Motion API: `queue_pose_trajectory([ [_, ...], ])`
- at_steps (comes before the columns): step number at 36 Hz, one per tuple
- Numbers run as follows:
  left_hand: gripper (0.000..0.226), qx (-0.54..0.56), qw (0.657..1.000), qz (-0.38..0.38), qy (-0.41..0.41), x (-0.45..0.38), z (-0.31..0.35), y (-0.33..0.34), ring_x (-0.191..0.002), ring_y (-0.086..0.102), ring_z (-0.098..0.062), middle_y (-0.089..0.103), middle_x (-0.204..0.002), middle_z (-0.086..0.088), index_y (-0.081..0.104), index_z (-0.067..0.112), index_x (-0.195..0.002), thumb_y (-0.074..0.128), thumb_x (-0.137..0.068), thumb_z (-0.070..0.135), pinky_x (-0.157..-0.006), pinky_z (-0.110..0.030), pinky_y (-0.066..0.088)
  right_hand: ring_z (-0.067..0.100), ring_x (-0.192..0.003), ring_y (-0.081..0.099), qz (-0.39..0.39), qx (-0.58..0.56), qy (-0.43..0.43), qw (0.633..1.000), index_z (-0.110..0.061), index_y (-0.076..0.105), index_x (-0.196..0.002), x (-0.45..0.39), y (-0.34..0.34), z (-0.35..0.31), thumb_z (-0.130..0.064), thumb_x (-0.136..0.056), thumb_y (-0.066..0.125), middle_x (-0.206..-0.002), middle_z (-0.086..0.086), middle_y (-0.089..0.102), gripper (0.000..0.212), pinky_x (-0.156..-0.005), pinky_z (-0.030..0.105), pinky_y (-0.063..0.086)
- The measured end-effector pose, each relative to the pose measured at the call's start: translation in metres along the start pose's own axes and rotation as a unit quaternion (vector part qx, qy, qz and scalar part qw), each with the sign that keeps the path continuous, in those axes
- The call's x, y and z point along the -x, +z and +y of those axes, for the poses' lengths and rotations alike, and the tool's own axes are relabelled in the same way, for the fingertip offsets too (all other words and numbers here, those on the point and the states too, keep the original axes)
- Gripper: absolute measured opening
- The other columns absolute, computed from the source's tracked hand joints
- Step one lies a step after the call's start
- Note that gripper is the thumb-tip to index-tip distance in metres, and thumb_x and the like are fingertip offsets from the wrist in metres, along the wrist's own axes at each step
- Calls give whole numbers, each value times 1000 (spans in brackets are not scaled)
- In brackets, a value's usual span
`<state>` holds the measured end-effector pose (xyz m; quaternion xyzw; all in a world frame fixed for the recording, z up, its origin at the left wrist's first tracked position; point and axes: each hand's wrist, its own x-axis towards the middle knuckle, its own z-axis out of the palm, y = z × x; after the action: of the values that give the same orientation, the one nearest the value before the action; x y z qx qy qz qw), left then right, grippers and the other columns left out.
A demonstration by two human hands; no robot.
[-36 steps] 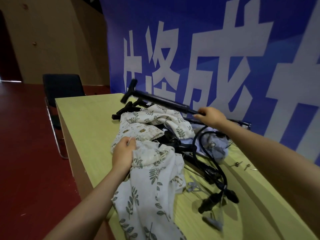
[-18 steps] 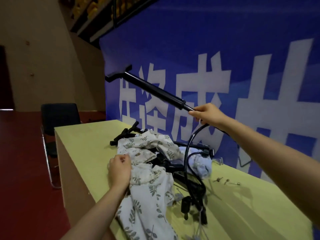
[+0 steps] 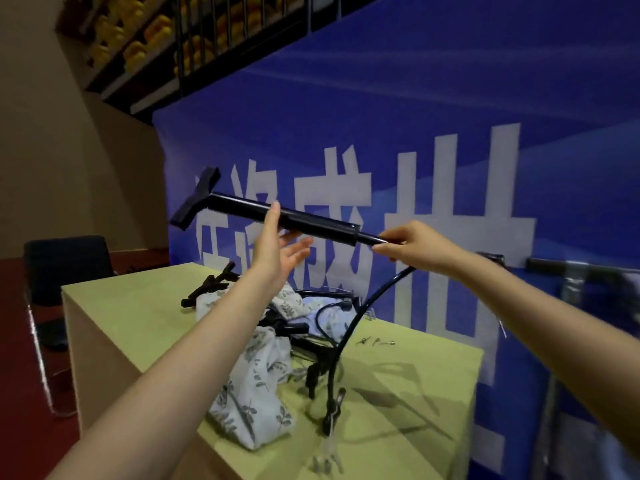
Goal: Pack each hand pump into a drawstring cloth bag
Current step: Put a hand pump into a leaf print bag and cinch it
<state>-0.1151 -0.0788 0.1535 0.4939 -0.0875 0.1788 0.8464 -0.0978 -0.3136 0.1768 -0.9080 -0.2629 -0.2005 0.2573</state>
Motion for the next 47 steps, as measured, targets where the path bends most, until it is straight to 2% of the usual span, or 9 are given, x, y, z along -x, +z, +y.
queue_pose_trajectory([
  [8, 23, 74, 993, 13, -86, 23, -41, 23, -67, 62, -15, 61, -73, -4, 57, 10, -88, 63, -92, 32, -50, -22, 53, 11, -60, 50, 17, 151, -13, 988, -20, 67, -99, 70, -21, 30, -40, -96, 54, -66, -6, 57, 24, -53, 27, 34],
  [11, 23, 77, 992, 28, -93, 31, -58, 28, -67, 63, -16, 63, -75, -4, 57, 9, -90, 64, -92, 31, -49, -21, 52, 16, -81, 55, 84, 209, -64, 972, -22, 68, -111, 90, -17, 47, -37, -97, 51, -83, -6, 61, 27, -63, 28, 39],
  [14, 21, 66, 993, 47, -86, 36, -69, 28, -63, 64, -15, 65, -64, 0, 57, 11, -84, 64, -91, 30, -51, -22, 53, 24, -87, 56, 200, 239, -98, 945, -17, 72, -102, 106, -14, 74, -31, -91, 50, -89, 1, 65, 28, -72, 32, 39],
  [18, 19, 55, 993, 57, -82, 39, -78, 20, -67, 65, -14, 65, -74, -1, 58, 13, -86, 63, -92, 30, -53, -22, 53, 30, -104, 52, 339, 195, 56, 919, -15, 67, -111, 128, -15, 102, -27, -88, 53, -105, 8, 61, 30, -86, 40, 39],
  [22, 20, 66, 993, 57, -77, 37, -81, 9, -69, 64, -15, 64, -83, -4, 58, 13, -92, 63, -91, 32, -54, -22, 53, 35, -124, 43, 294, 73, 277, 912, -10, 51, -132, 143, -16, 128, -38, -95, 53, -129, 17, 53, 47, -99, 45, 38],
  [28, 26, 81, 990, 72, -91, 42, -84, 2, -73, 59, -17, 61, -95, -6, 60, 13, -98, 63, -91, 38, -54, -21, 53, 19, -62, 65, 212, -323, 327, 862, -11, 59, -99, 145, -4, 129, -41, -102, 40, -84, 10, 69, 35, -57, 28, 50],
  [35, 22, 71, 987, 101, -107, 49, -88, -3, -70, 56, -15, 57, -95, -2, 57, 19, -91, 60, -92, 41, -52, -17, 50, 17, -54, 43, 266, -365, 285, 845, -14, 50, -84, 140, 9, 120, -33, -104, 37, -70, 7, 52, 31, -48, 26, 34],
  [41, 24, 45, 993, 87, -61, 46, -84, -11, -54, 60, -8, 63, -97, -2, 59, 17, -101, 61, -92, 39, -50, -17, 48, 17, -55, 41, 259, -384, 281, 840, -14, 47, -80, 146, 25, 119, -33, -104, 35, -68, 7, 51, 32, -50, 29, 33],
  [47, 25, 25, 996, 79, -14, 48, -73, -6, -67, 61, -11, 62, -85, 0, 57, 13, -101, 61, -92, 36, -50, -17, 49, 16, -53, 43, 278, -409, 278, 824, -14, 48, -80, 151, 37, 119, -34, -103, 37, -66, 6, 52, 33, -50, 29, 35],
])
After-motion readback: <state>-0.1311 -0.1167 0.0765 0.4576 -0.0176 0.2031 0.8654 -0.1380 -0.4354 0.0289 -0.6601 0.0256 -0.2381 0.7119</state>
